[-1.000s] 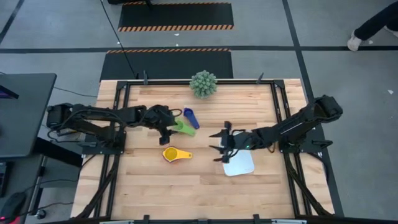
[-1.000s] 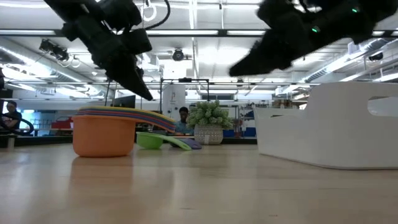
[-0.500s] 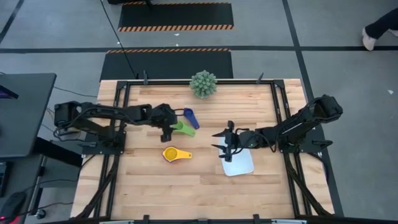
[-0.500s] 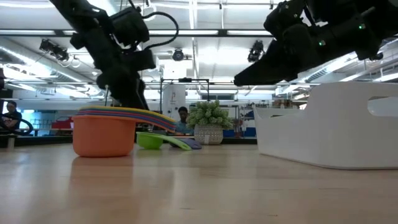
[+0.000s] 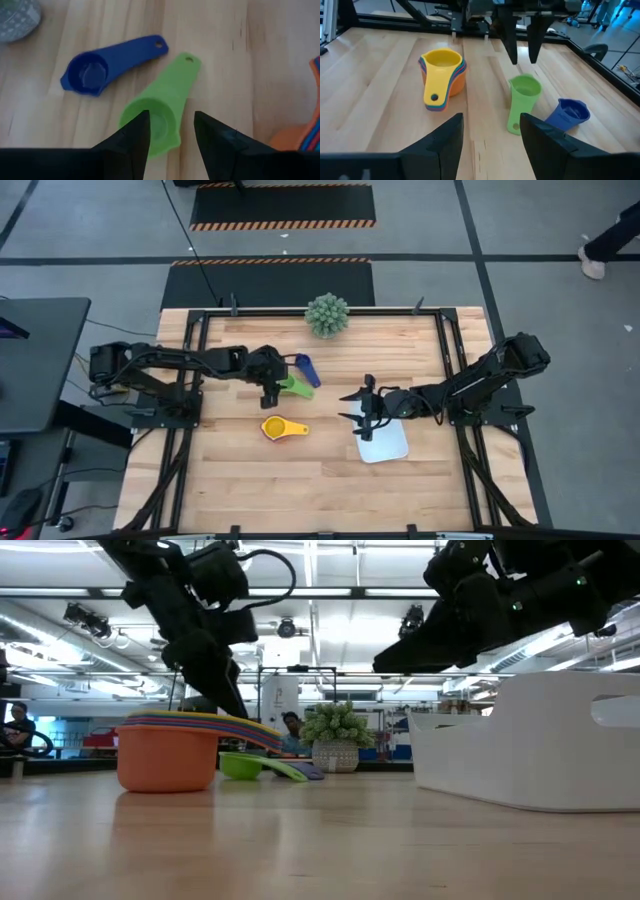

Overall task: Nest measuring cups in basket
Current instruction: Stack the green measuring cup into the yellow measuring

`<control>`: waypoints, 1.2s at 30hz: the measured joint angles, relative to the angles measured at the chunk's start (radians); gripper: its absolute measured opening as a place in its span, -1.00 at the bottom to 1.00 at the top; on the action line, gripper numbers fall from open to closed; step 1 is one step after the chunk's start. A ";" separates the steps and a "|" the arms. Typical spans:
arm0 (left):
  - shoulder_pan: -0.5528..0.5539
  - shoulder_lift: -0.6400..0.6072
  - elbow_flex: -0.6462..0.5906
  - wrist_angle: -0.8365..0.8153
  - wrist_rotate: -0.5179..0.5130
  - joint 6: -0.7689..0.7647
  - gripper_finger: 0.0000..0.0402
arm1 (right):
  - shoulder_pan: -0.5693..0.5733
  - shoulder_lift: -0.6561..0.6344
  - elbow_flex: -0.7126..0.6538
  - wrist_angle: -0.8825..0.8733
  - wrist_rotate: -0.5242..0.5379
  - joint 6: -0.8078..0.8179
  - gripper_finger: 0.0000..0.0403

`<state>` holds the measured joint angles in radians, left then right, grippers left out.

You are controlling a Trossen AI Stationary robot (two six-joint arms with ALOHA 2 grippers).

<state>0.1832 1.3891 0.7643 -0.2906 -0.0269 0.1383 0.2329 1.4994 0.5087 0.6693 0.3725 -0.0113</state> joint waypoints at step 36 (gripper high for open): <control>-0.064 0.281 0.212 -0.223 -0.136 0.058 -0.11 | 0.000 0.002 0.000 0.018 -0.028 0.014 0.00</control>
<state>0.1196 1.6703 0.9760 -0.5140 -0.1625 0.1959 0.2333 1.5009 0.5083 0.6873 0.3443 0.0025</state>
